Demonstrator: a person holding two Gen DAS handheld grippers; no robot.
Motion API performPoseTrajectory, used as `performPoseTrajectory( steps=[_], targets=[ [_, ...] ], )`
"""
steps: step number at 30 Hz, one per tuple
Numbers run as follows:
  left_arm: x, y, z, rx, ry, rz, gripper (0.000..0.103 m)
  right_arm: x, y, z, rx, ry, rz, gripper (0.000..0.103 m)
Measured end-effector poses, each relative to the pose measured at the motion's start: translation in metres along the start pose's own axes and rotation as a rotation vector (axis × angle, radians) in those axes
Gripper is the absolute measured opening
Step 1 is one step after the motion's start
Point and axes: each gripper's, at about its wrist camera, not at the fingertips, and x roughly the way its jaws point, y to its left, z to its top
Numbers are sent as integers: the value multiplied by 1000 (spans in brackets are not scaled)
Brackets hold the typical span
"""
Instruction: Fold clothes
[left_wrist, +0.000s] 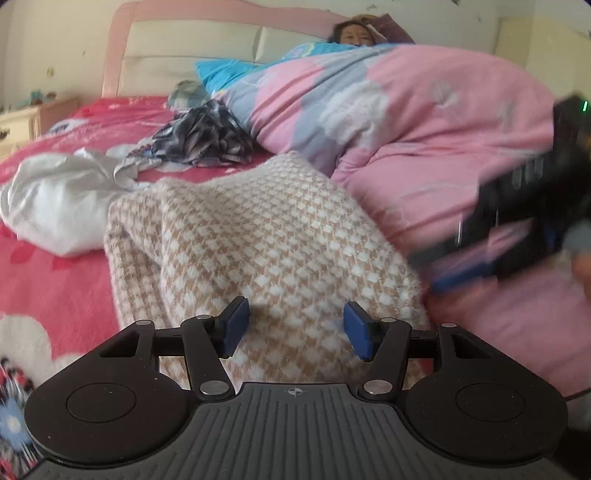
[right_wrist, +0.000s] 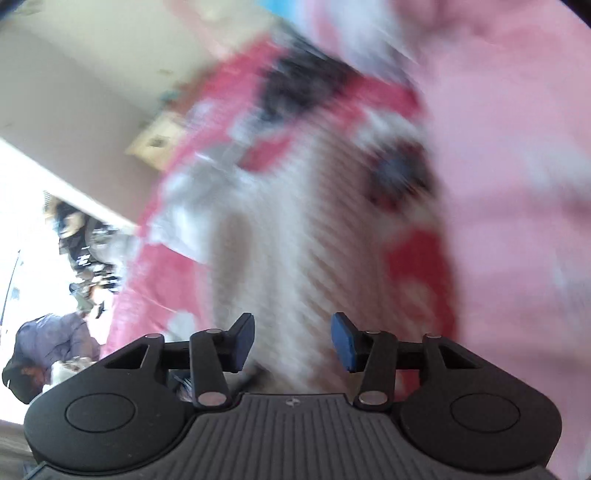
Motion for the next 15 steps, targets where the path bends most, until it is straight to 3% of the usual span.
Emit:
performPoseTrajectory(
  steps=[2,4,5,6,8,10,13,15],
  targets=[
    [-2,1,-1,-35,-4,-12,57,12,24,5,-112,-17,37,46],
    [-4,-2,-1,-68,-9,-22,57,38,21,-2,-138,12,28,42],
    [-2,-4,1,-81,-10,-26,57,54,10,-9,-122,44,8,39],
    [-5,-2,0,-100,-9,-38,57,65,-4,-18,-87,69,-21,26],
    [-13,11,5,-178,-13,-58,57,65,-29,-29,12,40,8,26],
    [-21,25,9,-256,-17,-77,60,57,-34,-33,24,27,16,26],
    [-31,79,15,-509,-100,-91,64,61,-26,-33,-28,30,1,26],
    [-11,117,18,-659,-73,-96,64,62,-25,-31,-49,37,-3,26]
  ],
)
